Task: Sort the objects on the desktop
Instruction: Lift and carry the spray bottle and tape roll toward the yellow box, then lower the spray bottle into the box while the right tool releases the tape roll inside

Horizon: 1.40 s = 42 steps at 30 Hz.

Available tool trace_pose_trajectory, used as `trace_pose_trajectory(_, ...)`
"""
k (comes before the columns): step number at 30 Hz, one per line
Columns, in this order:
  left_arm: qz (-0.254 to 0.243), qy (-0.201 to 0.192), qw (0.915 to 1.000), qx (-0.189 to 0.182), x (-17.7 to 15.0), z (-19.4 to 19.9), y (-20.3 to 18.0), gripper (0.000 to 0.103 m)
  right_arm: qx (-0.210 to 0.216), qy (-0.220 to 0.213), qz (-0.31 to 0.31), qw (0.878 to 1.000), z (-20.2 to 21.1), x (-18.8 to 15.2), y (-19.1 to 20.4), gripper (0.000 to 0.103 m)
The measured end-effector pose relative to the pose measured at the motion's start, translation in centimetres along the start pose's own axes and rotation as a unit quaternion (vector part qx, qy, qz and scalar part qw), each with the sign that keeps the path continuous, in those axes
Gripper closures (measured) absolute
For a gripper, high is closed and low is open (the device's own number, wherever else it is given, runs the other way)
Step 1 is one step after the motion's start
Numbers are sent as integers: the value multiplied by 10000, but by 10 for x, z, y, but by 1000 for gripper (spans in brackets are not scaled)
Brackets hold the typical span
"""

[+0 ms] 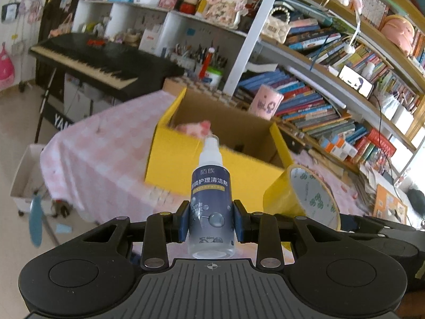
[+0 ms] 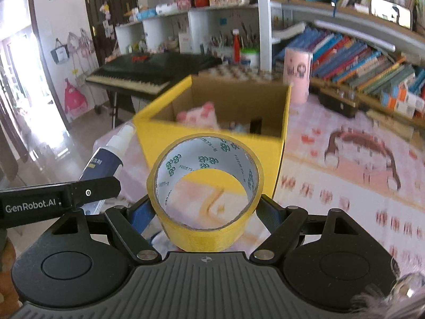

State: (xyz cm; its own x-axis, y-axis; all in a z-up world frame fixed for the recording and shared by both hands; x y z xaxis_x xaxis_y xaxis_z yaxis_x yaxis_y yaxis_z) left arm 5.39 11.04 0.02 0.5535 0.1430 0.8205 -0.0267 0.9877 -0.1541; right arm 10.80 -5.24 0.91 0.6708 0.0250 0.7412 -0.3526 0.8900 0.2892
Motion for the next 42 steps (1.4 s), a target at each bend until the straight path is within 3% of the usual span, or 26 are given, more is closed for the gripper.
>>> trace_pose_trajectory(10,-203,-332,9991,161,62,-50,-5,72,121,-425,-4,9990,-38,79,-19,23)
trace_pose_trajectory(20,-432,-115,9979,465,90,-110,-4,72,313,-314,-268,9987,-84,133,-37,23)
trace_pose_trajectory(30,-678,421,9949,613,84,-158,-11,72,518,489,-556,9959,-143,151,-41,23)
trace_pose_trajectory(37,-813,695,9931,484,80,-180,-22,72,445,1353,-1189,9826,-188,152,-50,22)
trace_pose_trajectory(42,-873,851,9916,421,76,-191,-28,72,290,1335,-1025,9853,-199,156,-47,22)
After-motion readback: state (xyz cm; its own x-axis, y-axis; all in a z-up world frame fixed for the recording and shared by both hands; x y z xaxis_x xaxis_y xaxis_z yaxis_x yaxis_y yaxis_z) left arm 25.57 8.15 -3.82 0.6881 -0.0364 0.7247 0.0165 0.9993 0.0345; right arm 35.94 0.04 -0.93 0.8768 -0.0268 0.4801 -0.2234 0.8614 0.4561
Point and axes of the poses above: each gripper's, at about its wrist camera, not at the fingertips, and z roughly against the way its jaws point, y to its left, x to its top, the point moved 3 cm from there along -z, roughly the way its jaws point, and after that the axes turned 14 degrees about -z, right-handed, at the moved point
